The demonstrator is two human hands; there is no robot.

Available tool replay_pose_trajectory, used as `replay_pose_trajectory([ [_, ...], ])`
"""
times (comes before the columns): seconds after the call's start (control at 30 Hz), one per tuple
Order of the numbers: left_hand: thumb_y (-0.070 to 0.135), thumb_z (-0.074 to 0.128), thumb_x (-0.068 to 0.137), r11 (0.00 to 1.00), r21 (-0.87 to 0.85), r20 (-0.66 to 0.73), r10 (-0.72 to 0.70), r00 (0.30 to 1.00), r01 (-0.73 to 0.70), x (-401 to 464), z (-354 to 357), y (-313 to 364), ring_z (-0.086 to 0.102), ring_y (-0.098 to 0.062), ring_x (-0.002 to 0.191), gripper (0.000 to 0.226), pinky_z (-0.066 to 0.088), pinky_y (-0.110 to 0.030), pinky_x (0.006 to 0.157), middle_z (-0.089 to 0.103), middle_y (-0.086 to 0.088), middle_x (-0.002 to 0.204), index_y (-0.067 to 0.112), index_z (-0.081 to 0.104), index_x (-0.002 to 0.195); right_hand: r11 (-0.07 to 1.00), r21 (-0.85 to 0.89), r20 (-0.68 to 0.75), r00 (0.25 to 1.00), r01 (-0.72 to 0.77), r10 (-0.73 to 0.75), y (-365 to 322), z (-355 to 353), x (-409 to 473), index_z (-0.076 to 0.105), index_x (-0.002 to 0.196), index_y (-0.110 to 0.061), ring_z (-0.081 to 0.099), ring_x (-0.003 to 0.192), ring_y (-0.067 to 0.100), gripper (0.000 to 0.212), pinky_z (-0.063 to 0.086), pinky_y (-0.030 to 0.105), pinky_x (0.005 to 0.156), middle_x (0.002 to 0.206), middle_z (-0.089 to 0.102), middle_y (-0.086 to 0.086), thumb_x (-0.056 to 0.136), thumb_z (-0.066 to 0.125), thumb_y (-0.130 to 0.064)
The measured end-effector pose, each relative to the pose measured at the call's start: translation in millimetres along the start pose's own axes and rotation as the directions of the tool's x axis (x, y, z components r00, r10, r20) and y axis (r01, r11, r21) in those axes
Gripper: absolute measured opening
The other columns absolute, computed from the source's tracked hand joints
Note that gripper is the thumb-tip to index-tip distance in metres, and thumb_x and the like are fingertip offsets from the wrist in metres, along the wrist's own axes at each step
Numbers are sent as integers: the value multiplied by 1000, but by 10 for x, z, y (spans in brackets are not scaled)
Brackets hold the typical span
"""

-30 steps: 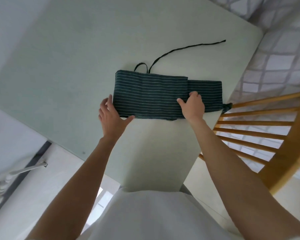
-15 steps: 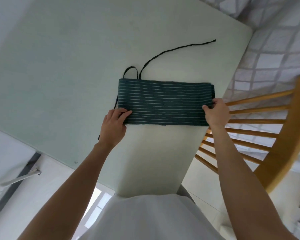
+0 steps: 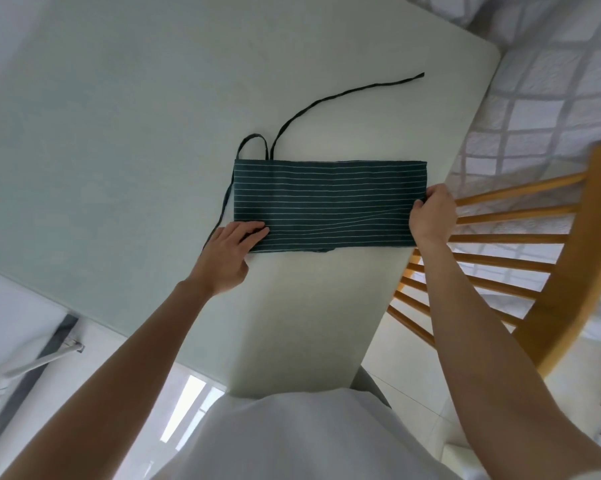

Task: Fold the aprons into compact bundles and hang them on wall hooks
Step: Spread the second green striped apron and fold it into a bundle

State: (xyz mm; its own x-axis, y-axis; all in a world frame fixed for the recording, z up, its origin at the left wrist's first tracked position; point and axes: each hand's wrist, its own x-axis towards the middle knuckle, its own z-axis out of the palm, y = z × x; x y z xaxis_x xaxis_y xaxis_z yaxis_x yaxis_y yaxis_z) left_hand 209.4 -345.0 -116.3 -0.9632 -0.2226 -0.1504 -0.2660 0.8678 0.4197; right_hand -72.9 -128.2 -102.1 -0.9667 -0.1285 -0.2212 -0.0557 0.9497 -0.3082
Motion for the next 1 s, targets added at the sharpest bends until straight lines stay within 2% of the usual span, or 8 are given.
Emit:
replay_pose_trajectory([
  [0.17,3,53,84,941,-286,-210,-246,946,181,278,-228,-38,43,-26,121,42,36,-32,100,52,-7,132,13,57,124,921,-165,-220,898,352,-382,-170,112,-475,48,124,-12,47,112,27,38,39,34,93,124,51,15,87,57,-15],
  [0.3,-1,47,88,951,-207,-190,-270,944,230,736,-347,-148,35,-27,129,45,32,-28,102,43,-7,141,12,51,131,734,-85,18,737,674,-675,-364,418,-1219,52,127,-19,47,113,23,37,37,34,93,123,54,10,91,54,-31],
  [0.4,6,48,89,979,24,-116,-198,973,202,795,-378,-258,39,-28,125,39,36,-38,102,50,-7,135,14,55,127,713,-142,273,720,686,-638,-240,547,-1366,49,132,-24,42,129,25,39,35,46,104,136,49,6,100,34,-38],
  [0.53,12,58,83,989,129,-2,-79,997,79,452,-356,-190,46,-27,113,43,36,-40,94,58,-7,120,23,58,125,724,-256,305,764,641,-569,32,385,-1026,47,135,-29,17,144,27,52,7,54,113,150,35,0,98,15,-47],
  [0.67,16,71,70,987,127,99,86,991,-98,-35,-126,147,50,-26,105,53,40,-39,90,58,-6,110,22,60,122,702,-327,244,774,632,-584,117,201,-763,54,130,-32,21,141,34,48,7,57,111,152,31,7,97,21,-46],
  [0.83,18,75,67,951,167,18,261,965,-261,-190,128,351,42,-19,115,36,30,-36,99,57,-3,117,17,66,102,573,-215,345,610,791,-713,157,143,-643,51,133,-13,34,136,29,39,12,49,115,141,44,12,95,42,-16],
  [0.93,9,73,67,935,127,-33,338,940,-332,-121,158,356,55,-20,101,29,39,-34,94,64,-2,101,15,65,94,574,-128,376,575,809,-727,202,133,-594,43,138,-9,32,137,28,56,13,44,117,145,38,13,86,54,7],
  [1.0,6,73,67,944,46,-44,328,944,-326,-80,120,362,63,-20,79,24,52,-33,79,66,-2,86,13,66,89,599,-50,390,568,799,-725,251,105,-585,39,140,-9,30,138,26,61,13,39,118,148,34,10,84,55,10],
])
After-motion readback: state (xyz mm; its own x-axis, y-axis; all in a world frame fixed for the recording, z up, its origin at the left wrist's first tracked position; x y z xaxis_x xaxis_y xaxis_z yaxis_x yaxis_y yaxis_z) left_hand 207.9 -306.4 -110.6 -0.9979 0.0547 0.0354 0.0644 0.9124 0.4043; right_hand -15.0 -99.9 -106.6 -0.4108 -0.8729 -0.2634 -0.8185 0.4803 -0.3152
